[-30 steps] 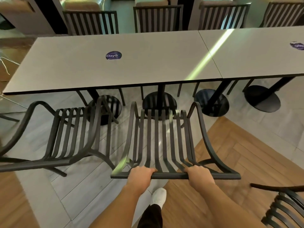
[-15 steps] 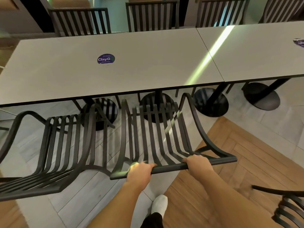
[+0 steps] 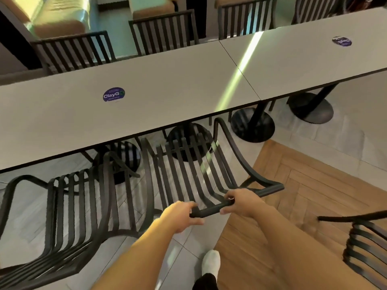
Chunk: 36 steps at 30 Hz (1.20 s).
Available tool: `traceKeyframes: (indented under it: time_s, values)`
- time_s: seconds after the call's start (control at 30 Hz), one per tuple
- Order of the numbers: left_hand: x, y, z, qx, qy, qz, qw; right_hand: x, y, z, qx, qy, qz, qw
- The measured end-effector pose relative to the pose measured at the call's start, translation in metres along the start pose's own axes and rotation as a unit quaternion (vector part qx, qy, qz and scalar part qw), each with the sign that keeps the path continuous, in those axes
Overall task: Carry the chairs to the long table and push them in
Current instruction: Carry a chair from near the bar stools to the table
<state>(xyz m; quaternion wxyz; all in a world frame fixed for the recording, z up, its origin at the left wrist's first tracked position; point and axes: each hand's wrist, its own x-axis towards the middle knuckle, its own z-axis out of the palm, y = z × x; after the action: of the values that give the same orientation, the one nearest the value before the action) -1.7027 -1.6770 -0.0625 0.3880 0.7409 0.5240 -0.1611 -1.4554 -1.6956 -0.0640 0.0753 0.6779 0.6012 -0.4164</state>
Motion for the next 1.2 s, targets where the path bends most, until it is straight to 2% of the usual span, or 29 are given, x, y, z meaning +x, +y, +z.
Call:
traceKeyframes:
  time_s: [0.17,0.3,0.5,0.83,1.03,1.2]
  values:
    - [0.019,0.054,-0.025,0.066,0.047,0.071,0.994,-0.031,0.022,-0.022,0.152,0.126,0.027,0.98]
    - [0.03,0.111,-0.018,0.124,0.046,0.142,0.981,-0.07,0.055,-0.031,0.129,0.209,0.102,0.964]
    - [0.031,0.202,0.013,0.195,0.01,0.232,0.953,-0.148,0.134,-0.017,0.113,0.197,0.211,0.951]
    - [0.002,0.337,0.121,0.283,-0.052,0.348,0.892,-0.295,0.257,0.062,0.178,0.247,0.391,0.869]
    - [-0.041,0.407,0.21,0.28,-0.063,0.393,0.874,-0.399,0.311,0.108,0.212,0.252,0.427,0.842]
    - [-0.081,0.456,0.293,0.266,-0.064,0.402,0.874,-0.482,0.364,0.155,0.216,0.277,0.43,0.832]
